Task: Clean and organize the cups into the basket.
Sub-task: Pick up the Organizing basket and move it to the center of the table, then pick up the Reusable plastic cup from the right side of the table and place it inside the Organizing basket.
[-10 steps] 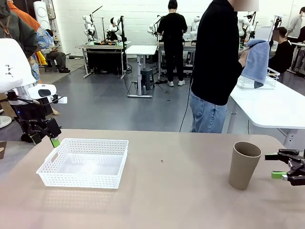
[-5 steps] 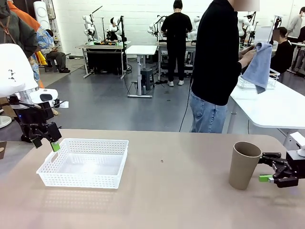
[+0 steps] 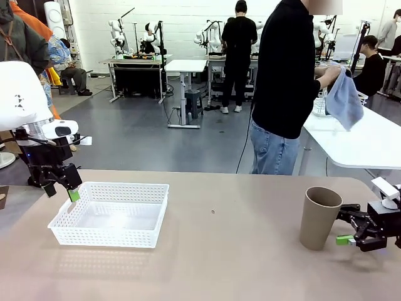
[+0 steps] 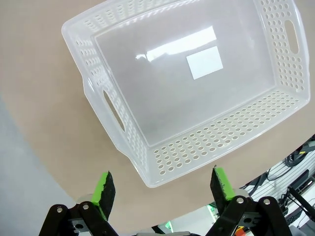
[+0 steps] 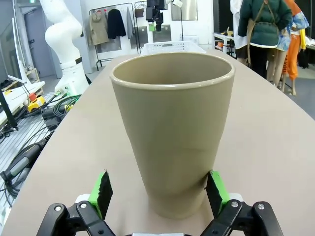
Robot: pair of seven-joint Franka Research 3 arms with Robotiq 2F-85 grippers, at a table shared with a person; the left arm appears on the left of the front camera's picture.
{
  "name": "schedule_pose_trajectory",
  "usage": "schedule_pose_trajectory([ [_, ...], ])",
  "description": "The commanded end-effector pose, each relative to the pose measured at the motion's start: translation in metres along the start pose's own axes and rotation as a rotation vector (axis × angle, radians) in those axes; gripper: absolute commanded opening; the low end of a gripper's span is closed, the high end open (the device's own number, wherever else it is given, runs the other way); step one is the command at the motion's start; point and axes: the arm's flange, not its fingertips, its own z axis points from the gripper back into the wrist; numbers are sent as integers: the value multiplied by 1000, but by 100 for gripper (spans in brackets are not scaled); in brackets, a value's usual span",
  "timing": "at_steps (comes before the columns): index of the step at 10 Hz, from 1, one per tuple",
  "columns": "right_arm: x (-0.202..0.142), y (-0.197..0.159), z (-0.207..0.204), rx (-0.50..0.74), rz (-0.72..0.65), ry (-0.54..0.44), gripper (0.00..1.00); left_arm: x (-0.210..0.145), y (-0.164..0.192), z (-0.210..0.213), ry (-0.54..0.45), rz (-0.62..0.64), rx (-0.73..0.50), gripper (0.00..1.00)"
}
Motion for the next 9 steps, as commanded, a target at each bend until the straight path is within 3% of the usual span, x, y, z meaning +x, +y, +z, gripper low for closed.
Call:
schedule_pose_trajectory([
  [1,-4,-6,-9,16,36,13,100,1,2,2,17,-9,26,100],
  [9,-6,-27,-48,20,38,50,100,7,9,-14,7,49,143,100],
])
